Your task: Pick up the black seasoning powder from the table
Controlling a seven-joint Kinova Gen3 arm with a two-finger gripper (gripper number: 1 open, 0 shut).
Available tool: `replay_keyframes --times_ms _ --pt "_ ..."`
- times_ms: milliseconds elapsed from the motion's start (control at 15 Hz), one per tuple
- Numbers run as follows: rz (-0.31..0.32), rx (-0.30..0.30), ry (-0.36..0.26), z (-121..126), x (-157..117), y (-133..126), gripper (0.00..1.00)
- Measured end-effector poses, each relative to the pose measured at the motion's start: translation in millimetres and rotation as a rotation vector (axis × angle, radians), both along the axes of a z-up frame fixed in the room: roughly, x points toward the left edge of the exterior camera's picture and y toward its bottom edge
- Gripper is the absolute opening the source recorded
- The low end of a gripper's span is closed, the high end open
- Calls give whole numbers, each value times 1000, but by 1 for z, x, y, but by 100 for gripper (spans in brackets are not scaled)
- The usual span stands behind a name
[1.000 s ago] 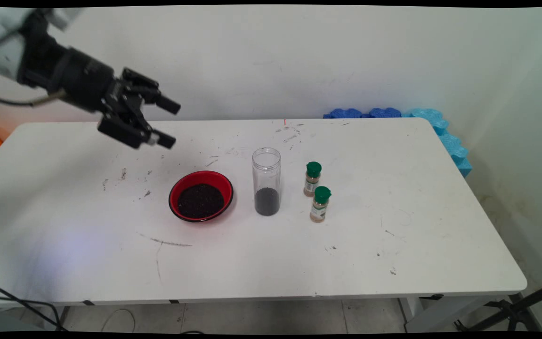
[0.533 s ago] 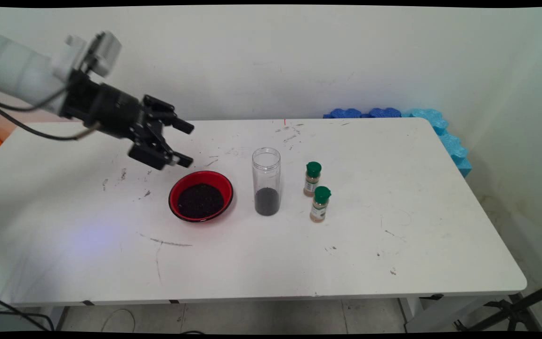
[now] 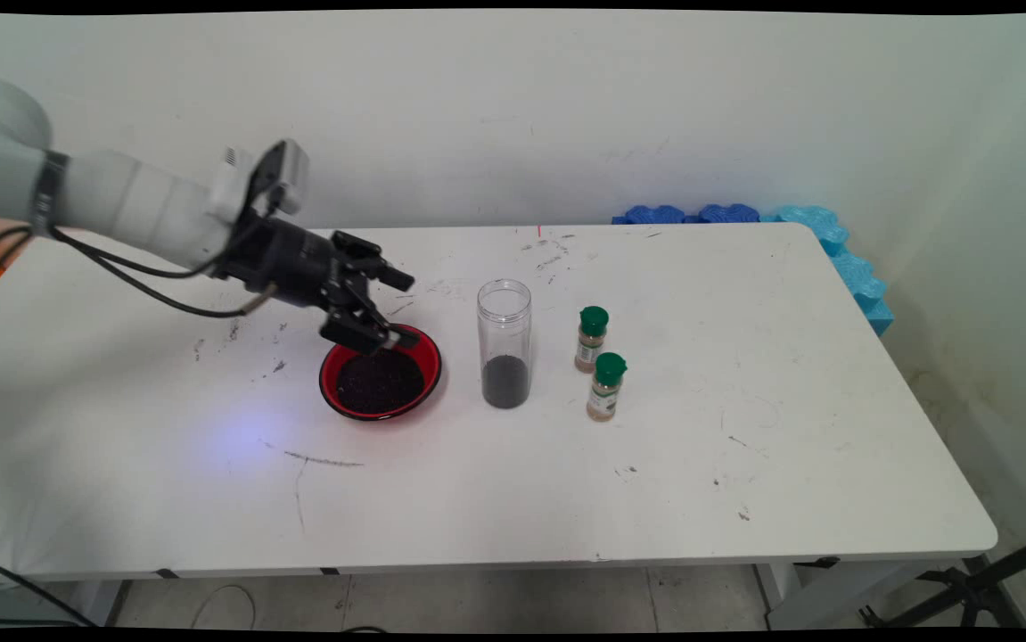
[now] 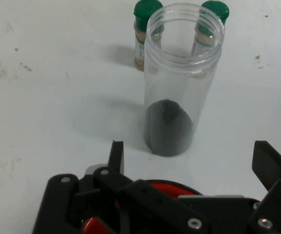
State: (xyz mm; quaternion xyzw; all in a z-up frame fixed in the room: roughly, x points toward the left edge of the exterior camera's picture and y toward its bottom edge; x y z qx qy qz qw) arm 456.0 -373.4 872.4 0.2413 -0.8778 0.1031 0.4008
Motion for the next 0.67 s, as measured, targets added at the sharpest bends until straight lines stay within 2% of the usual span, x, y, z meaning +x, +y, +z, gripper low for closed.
replay_keyframes --times_ms 400,667 --pt "-19 25 35 -34 -24 -19 100" --pt "-28 31 52 -46 -36 -28 100"
